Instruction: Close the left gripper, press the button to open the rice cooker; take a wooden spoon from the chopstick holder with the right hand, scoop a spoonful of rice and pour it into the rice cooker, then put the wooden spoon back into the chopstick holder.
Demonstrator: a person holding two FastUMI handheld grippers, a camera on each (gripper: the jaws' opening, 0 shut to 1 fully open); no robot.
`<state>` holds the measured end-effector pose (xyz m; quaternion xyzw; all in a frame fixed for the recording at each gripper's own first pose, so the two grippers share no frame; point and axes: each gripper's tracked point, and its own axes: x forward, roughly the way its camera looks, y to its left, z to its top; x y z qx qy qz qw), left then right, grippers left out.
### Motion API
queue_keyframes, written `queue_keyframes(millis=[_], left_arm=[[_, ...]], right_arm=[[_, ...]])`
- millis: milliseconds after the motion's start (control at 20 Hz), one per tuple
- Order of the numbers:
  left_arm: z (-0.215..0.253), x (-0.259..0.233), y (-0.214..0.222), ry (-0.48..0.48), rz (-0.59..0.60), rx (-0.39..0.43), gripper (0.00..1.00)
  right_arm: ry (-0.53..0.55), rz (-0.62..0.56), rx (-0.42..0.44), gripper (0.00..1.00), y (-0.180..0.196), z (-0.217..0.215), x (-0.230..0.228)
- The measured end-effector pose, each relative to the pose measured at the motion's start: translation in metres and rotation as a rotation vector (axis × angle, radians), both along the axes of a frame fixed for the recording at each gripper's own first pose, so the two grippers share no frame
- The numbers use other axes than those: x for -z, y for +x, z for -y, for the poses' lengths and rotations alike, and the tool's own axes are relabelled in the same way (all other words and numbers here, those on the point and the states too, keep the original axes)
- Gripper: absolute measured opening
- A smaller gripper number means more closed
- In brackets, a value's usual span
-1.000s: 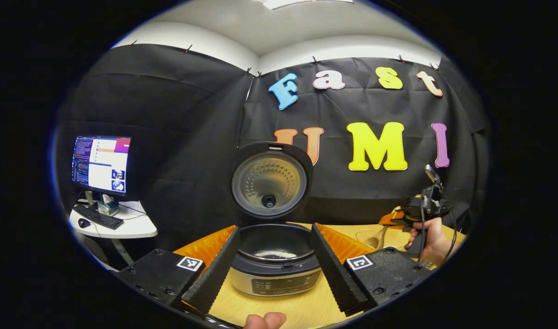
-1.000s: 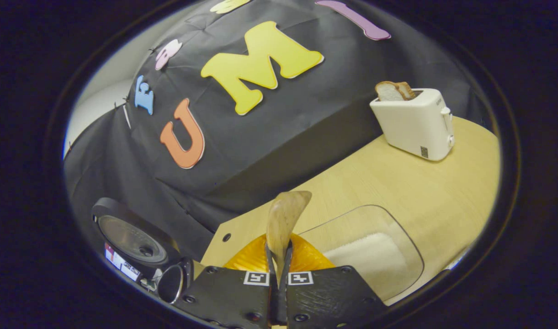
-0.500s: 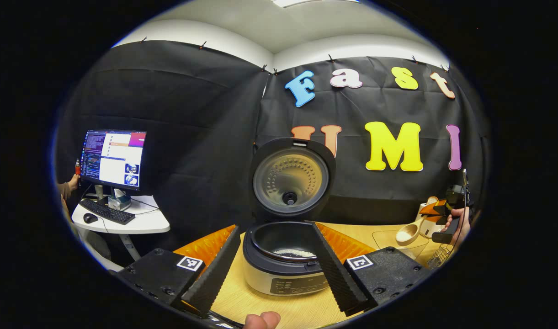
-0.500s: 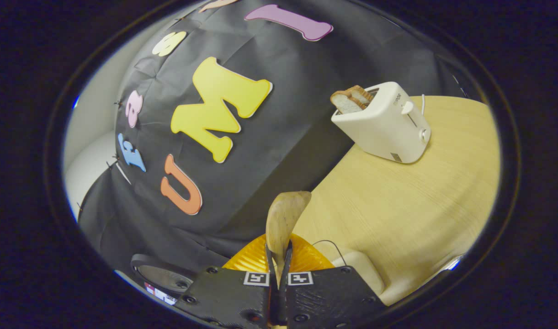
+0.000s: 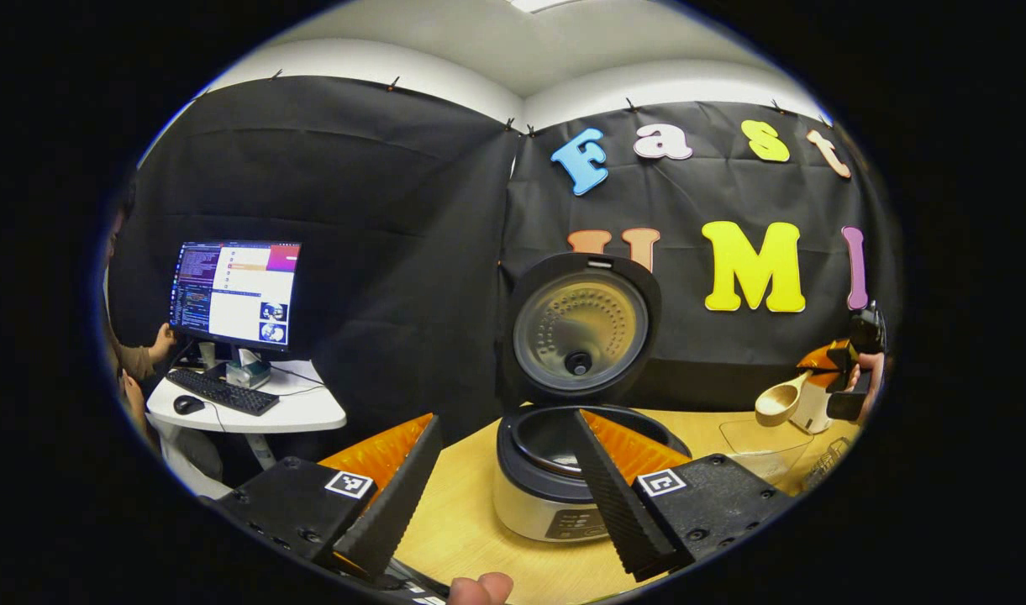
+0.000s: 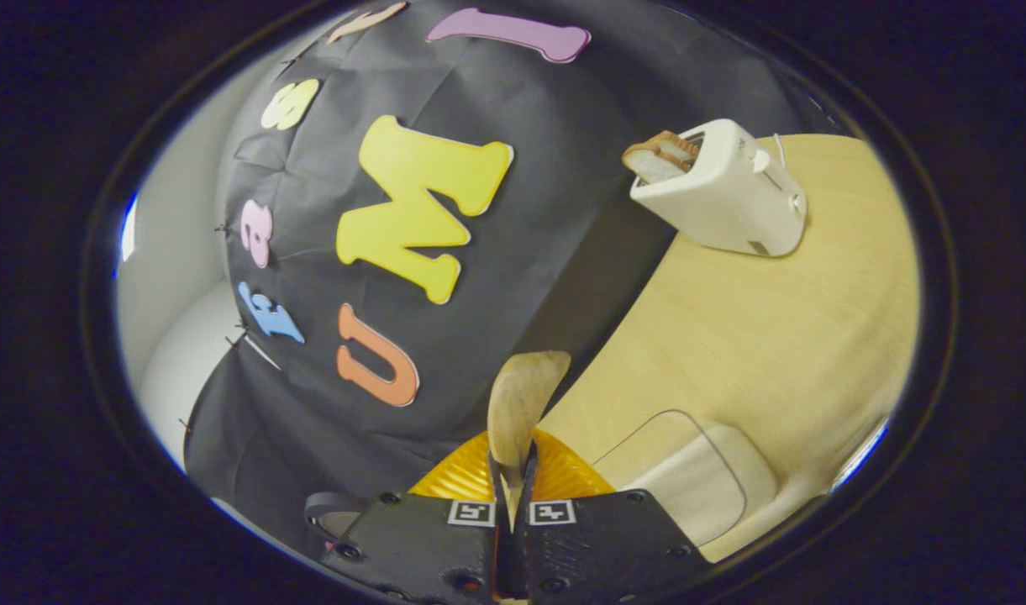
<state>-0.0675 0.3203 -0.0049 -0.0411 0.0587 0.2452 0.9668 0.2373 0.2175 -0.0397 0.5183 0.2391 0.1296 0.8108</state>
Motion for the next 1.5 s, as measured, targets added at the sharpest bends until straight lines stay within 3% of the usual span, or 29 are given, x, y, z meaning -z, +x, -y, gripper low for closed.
queue_keyframes(millis=[350,700,900,1500], left_arm=[[-0.006,0.0,-0.004,0.044,-0.019,-0.023,0.98],[-0.009,0.006,-0.004,0.043,-0.021,-0.069,0.98],[-0.007,0.005,-0.005,0.041,-0.015,-0.051,0.98],[-0.009,0.005,-0.004,0.05,-0.01,-0.064,0.98]], right_arm=[[0.012,0.054,-0.266,0.0,-0.04,-0.172,-0.041],[-0.154,0.147,-0.406,0.0,-0.059,-0.266,-0.035],[-0.384,0.352,-0.403,0.0,-0.066,-0.29,-0.047],[-0.653,0.589,-0.419,0.01,-0.081,-0.31,-0.052]])
